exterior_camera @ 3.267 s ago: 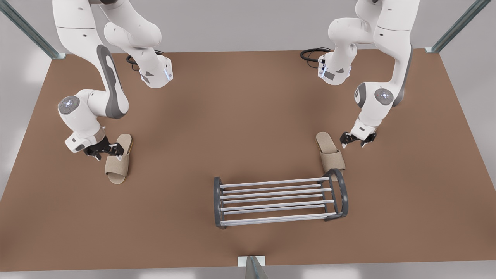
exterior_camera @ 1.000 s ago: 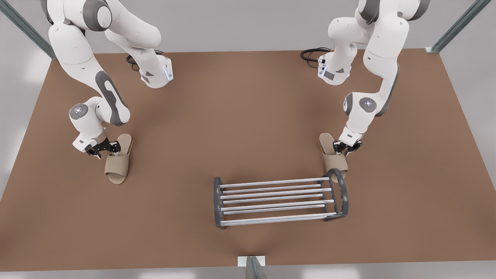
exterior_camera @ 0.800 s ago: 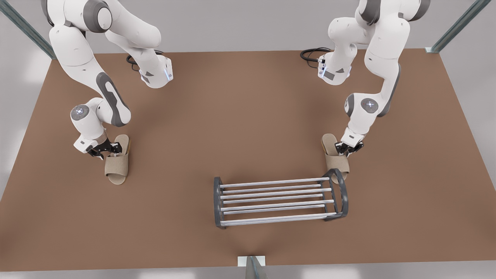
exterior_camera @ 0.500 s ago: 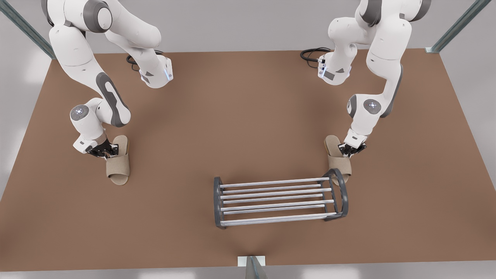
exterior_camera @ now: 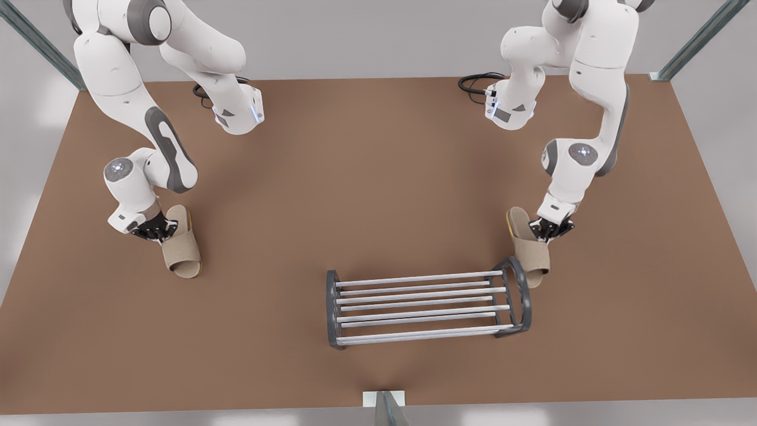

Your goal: Place the right shoe on the shoe rack with the right arm, and place the left shoe on the shoe rack with the left arm

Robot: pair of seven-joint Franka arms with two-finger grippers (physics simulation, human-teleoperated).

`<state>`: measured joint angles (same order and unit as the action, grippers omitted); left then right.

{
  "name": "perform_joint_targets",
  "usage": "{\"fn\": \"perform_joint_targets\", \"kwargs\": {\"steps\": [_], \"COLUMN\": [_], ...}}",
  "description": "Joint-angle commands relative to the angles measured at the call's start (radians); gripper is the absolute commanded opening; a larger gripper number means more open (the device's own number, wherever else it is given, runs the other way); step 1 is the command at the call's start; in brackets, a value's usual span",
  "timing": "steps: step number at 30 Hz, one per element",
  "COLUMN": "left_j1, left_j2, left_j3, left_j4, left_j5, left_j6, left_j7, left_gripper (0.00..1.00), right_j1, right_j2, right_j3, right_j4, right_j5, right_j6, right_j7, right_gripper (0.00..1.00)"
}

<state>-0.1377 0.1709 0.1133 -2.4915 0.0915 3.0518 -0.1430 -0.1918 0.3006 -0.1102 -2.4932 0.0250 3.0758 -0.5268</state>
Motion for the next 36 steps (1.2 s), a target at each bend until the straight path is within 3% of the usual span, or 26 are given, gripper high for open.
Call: {"fn": "perform_joint_targets", "kwargs": {"steps": [1,6,9,11,17,22,24,30,31,33,34,36], "left_j1": [0.001,0.0,-0.019,-0.034,-0.218,-0.276,-0.283,-0.293,-0.293,-0.293,-0.293,-0.293], "left_j2": [-0.028,-0.11,-0.108,-0.067,0.186,0.302,0.358,0.476,0.484,0.495,0.495,0.495], "left_j3": [0.006,0.046,-0.007,-0.057,-0.057,-0.057,-0.055,-0.053,-0.05,-0.047,-0.046,-0.044], "left_j4": [0.029,0.18,0.353,0.485,0.95,1.063,1.106,1.183,1.183,1.183,1.183,1.183], "left_j5": [0.039,0.165,0.166,0.165,0.154,0.157,0.162,0.163,0.163,0.168,0.171,0.18], "left_j6": [-0.186,-0.393,-0.59,-0.708,-1.018,-1.024,-1.019,-0.993,-0.987,-0.966,-0.966,-0.966], "left_j7": [0.143,0.143,0.138,0.122,-0.026,-0.138,-0.17,-0.218,-0.218,-0.204,-0.205,-0.205], "left_gripper": [0.21,0.21,0.21,0.21,0.21,0.21,0.21,0.21,0.28,0.86,1.0,1.0], "right_j1": [0.0,0.003,0.031,0.064,0.16,0.241,0.261,0.345,0.354,0.356,0.356,0.356], "right_j2": [-0.02,-0.115,-0.205,-0.224,-0.294,-0.296,-0.278,-0.259,-0.261,-0.259,-0.255,-0.256], "right_j3": [0.0,0.003,0.006,0.007,0.017,0.04,0.04,0.052,0.053,0.107,0.13,0.162], "right_j4": [-0.001,-0.007,-0.003,0.022,0.155,0.257,0.385,0.502,0.507,0.58,0.609,0.62], "right_j5": [0.001,0.0,0.001,0.003,0.001,0.003,0.003,0.081,0.085,0.089,0.089,0.104], "right_j6": [-0.041,-0.126,-0.224,-0.267,-0.526,-0.628,-0.79,-0.939,-0.944,-1.025,-1.052,-1.062], "right_j7": [-0.009,-0.021,-0.01,0.019,0.185,0.403,0.445,0.631,0.646,0.752,0.798,0.852], "right_gripper": [0.21,0.21,0.21,0.21,0.21,0.21,0.21,0.21,0.21,0.21,0.21,0.21]}}
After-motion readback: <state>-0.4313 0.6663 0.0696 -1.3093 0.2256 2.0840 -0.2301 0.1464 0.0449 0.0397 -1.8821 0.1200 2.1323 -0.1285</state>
